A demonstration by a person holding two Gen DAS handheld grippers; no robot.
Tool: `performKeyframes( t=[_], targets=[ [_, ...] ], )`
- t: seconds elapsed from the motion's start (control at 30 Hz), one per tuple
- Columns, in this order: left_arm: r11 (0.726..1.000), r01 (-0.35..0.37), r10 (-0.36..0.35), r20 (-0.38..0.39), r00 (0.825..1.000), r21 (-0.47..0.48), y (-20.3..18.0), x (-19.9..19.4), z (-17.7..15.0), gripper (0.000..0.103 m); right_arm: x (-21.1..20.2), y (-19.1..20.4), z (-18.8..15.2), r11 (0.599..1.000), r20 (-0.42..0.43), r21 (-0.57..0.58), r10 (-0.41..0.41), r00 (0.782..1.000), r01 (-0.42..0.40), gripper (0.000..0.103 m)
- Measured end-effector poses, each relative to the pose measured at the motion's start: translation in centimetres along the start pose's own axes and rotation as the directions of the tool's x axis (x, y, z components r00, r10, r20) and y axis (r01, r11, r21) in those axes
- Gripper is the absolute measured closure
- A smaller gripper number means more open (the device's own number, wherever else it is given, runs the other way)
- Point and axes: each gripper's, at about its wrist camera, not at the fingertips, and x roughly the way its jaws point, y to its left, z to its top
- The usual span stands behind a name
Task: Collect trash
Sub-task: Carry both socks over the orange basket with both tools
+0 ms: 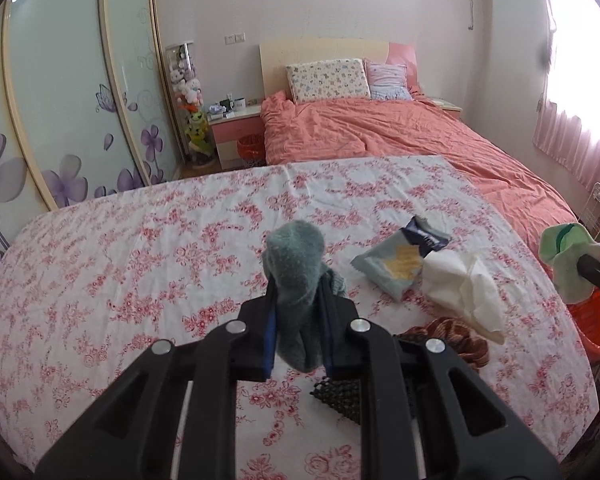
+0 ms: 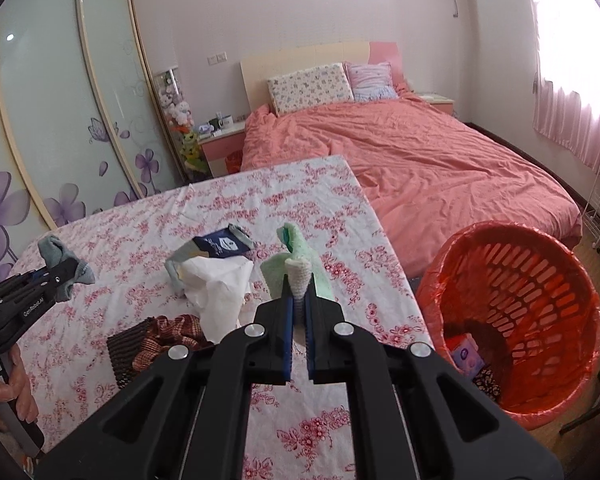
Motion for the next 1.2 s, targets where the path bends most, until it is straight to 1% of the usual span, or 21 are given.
performKeyframes(
  t=[0.17, 0.37, 0.67, 0.97, 1.2],
  targets=[
    [0.999, 0.027, -0.027, 0.028, 0.999, 0.017, -1.6, -2.0, 0.6, 0.085, -2.3, -0.5, 0.4, 1.0, 0.052, 0.013, 0.008, 0.999, -0.009, 0.098],
    [0.996, 0.069, -0.073, 0.067, 0.995, 0.053, -4.7, -4.3, 1.2, 0.085, -4.7, -1.6, 0.6, 0.999, 0.108, 0.033, -0.005, 0.994, 0.002, 0.098],
    [0.984, 0.135, -0.146, 0.104, 0.984, 0.113, -10.3, -6.8, 2.1, 0.085, -6.9, -4.0, 0.3, 0.998, 0.152, 0.063, -0.04, 0.988, 0.031, 0.098],
    [0.956, 0.24, -0.259, 0.103, 0.96, 0.165, -16.2, -7.9, 2.3, 0.085, -9.0, -7.8, 0.2, 0.991, 0.184, 0.116, -0.09, 0.979, 0.069, 0.098],
    [0.925, 0.327, -0.346, 0.075, 0.935, 0.192, -20.9, -7.8, 2.2, 0.085, -9.6, -10.7, -0.1, 0.981, 0.188, 0.157, -0.143, 0.972, 0.114, 0.098]
  ],
)
